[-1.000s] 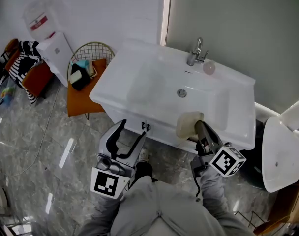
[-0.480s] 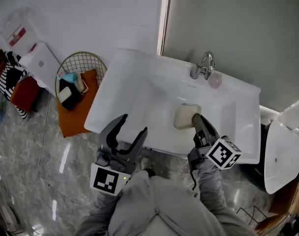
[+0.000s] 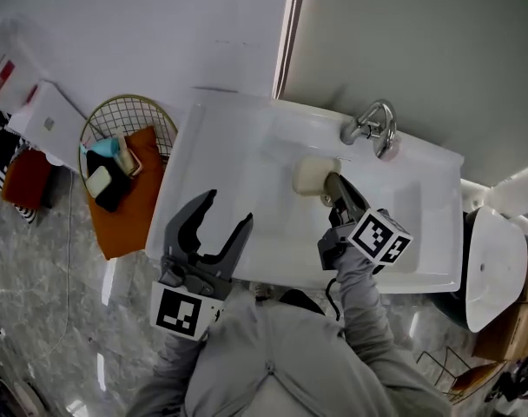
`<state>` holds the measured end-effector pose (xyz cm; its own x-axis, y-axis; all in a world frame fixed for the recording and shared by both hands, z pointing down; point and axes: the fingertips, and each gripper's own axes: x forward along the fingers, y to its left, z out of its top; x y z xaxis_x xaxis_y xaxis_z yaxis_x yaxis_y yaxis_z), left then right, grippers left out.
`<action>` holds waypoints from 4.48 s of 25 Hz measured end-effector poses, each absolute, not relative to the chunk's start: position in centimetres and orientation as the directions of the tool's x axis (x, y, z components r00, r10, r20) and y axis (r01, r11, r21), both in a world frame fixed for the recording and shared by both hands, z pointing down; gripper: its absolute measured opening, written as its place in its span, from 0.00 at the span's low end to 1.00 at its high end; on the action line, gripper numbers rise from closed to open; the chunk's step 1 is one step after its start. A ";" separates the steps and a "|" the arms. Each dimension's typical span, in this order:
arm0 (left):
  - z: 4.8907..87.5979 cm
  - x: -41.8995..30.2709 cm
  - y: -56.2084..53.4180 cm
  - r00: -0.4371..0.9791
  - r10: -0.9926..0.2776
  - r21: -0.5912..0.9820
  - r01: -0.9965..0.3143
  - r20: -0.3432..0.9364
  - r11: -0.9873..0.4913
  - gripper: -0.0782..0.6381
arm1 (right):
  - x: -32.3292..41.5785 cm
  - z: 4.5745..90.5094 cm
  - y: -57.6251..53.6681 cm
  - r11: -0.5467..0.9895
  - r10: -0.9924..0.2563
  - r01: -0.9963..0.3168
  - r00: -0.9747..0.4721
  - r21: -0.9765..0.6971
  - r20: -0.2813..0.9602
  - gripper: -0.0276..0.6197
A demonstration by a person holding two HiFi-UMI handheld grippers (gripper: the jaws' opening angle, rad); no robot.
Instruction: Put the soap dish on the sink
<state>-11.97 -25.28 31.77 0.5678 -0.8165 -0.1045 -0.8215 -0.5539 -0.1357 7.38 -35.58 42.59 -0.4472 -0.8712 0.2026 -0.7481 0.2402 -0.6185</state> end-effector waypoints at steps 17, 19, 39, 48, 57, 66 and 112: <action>33.2 -16.3 -27.0 0.501 -0.861 -0.100 -0.864 -0.084 -0.493 0.46 | 7.5 49.3 -47.2 0.088 -0.887 -0.866 -0.293 -0.493 0.357 0.07; 33.3 -16.7 -27.0 0.490 -0.868 -0.095 -0.871 -0.081 -0.483 0.46 | 7.7 50.3 -48.3 0.064 -0.886 -0.879 -0.268 -0.473 0.378 0.07; 33.8 -16.7 -29.6 0.459 -0.888 -0.091 -0.887 -0.045 -0.453 0.46 | 11.6 58.3 -54.5 -0.092 -0.792 -0.970 -0.066 -0.226 0.607 0.07; 34.2 -16.3 -31.0 0.453 -0.891 -0.085 -0.890 -0.035 -0.449 0.46 | 11.1 58.6 -55.3 -0.074 -0.768 -0.975 -0.077 -0.208 0.636 0.07; 34.2 -15.5 -31.9 0.462 -0.886 -0.086 -0.885 -0.039 -0.458 0.46 | 10.6 58.8 -55.6 -0.060 -0.764 -0.973 -0.098 -0.221 0.638 0.07; 34.0 -15.5 -31.5 0.451 -0.891 -0.088 -0.890 -0.044 -0.446 0.46 | 10.6 58.5 -55.7 -0.063 -0.789 -0.961 -0.118 -0.271 0.602 0.07; 31.6 -6.4 -25.8 0.546 -0.825 -0.079 -0.838 -0.144 -0.540 0.46 | 4.9 35.7 -31.7 0.548 -0.806 -0.804 -0.581 -0.230 0.114 0.13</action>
